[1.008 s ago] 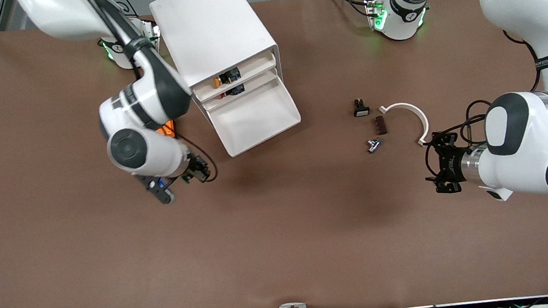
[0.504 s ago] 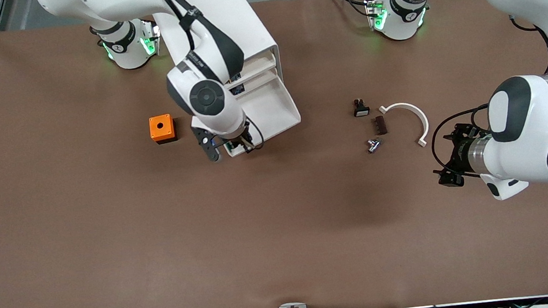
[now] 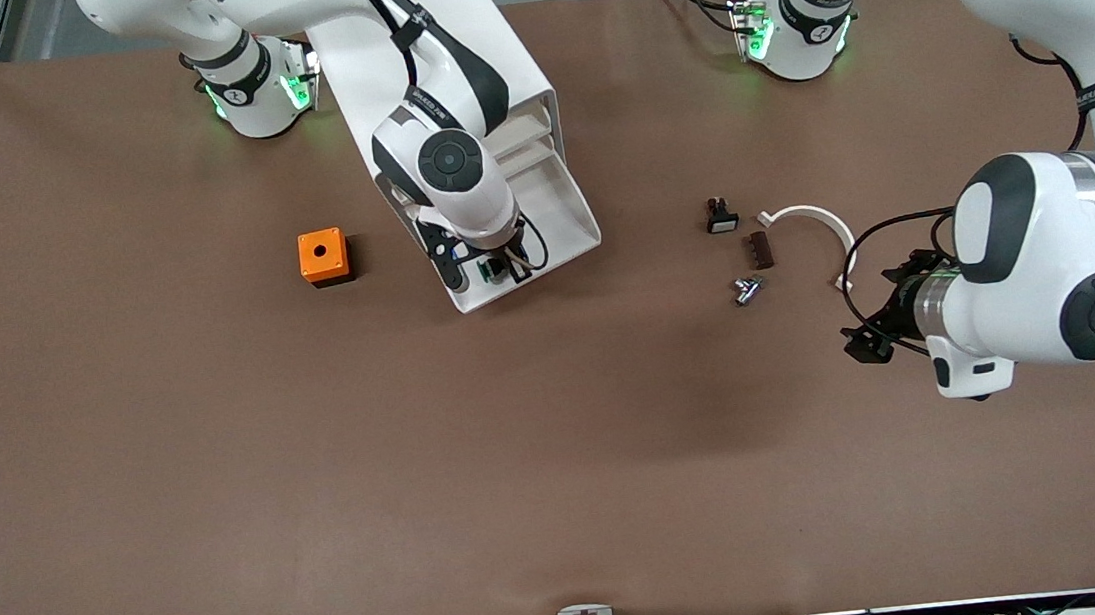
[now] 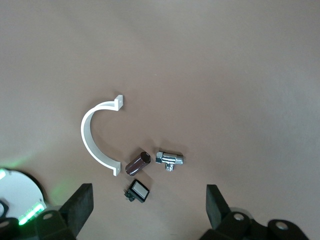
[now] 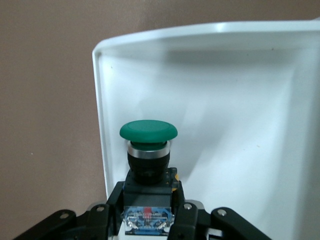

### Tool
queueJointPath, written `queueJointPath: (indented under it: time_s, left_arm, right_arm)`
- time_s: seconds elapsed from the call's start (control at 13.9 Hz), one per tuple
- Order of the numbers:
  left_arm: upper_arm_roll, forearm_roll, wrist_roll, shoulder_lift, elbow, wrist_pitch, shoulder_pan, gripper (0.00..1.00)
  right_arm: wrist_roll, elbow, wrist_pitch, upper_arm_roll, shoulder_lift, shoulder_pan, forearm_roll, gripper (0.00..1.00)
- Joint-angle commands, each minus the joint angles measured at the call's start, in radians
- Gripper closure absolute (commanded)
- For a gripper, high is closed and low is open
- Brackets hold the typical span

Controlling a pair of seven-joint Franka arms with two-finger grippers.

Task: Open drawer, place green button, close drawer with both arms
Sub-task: 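Carry the green button into the open drawer with the right gripper, then release the button and withdraw the right gripper while the left gripper approaches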

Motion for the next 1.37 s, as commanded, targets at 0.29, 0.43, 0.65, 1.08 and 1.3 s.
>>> queueJointPath:
  time_s: [0.29, 0.43, 0.65, 1.08, 1.3]
  left_arm:
    - [-0.015, 0.02, 0.207, 0.03, -0.022, 0.11, -0.083, 0.0]
    - [-0.034, 0.022, 0.237, 0.044, -0.024, 0.121, -0.106, 0.0]
    - [-0.112, 0.019, 0.264, 0.074, -0.025, 0.182, -0.115, 0.01]
    - [-0.16, 0.022, 0.251, 0.136, -0.085, 0.455, -0.263, 0.0]
    - [-0.16, 0.014, 0.187, 0.18, -0.085, 0.532, -0.334, 0.0]
  right_arm:
    - [-0.031, 0.069, -0.107, -0.036, -0.056, -0.055, -0.033, 0.0]
    - [-0.181, 0.123, -0.19, -0.037, -0.074, -0.127, -0.036, 0.0]
    - [-0.453, 0.137, -0.239, -0.037, -0.119, -0.26, -0.033, 0.0]
    - [-0.98, 0.142, -0.351, -0.049, -0.201, -0.513, -0.027, 0.0]
    - [-1.331, 0.142, -0.432, -0.049, -0.241, -0.664, -0.027, 0.0]
